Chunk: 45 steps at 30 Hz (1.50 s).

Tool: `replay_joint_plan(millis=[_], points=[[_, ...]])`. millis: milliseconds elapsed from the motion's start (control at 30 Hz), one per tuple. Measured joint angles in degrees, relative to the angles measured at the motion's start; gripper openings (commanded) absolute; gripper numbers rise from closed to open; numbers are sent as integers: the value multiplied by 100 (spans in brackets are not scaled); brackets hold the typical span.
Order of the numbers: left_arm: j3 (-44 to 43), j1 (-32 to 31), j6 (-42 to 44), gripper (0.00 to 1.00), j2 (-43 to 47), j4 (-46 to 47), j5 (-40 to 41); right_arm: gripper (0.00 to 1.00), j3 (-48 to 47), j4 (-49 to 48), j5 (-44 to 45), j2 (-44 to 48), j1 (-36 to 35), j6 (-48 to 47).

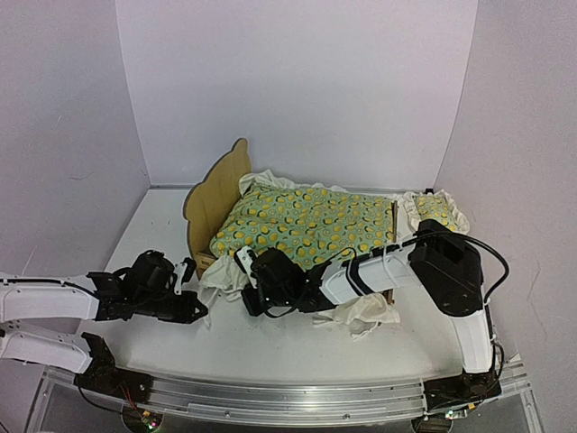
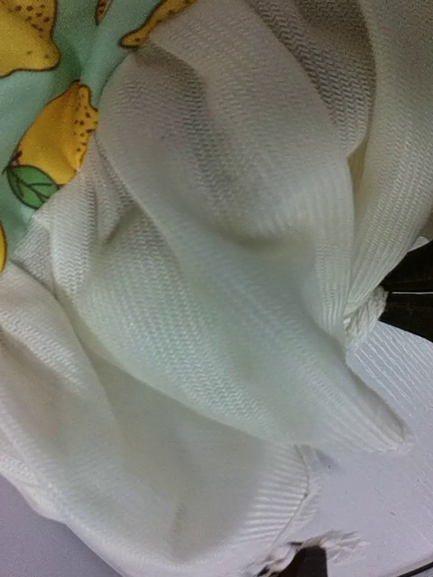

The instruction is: Set up the pet bed

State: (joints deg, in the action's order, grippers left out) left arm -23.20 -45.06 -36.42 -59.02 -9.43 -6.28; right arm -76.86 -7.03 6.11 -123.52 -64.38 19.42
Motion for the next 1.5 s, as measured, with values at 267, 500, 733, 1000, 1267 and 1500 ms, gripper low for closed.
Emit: replay_joint_plan(millis=[267,500,733,1000,1267,1500], points=[[136,-2,-33,52,-210,-160,-409,0,61,-4,-284,87,37,-2],[-33,0,107,37,-166,-39,-411,0,166,-28,-739,216,48,-11],[-48,63,184,14,-588,1259,-46,0,197,-118,-920,251,42,-33],[-44,66,138,11,-1200,2310,691,0,216,-160,-960,284,9,-57],[-46,66,-24,6,-1709,3051,1010,0,219,-184,-975,286,-66,-76],[-70,66,-155,8,-2149,3270,1147,0,216,-186,-975,286,-85,-76]])
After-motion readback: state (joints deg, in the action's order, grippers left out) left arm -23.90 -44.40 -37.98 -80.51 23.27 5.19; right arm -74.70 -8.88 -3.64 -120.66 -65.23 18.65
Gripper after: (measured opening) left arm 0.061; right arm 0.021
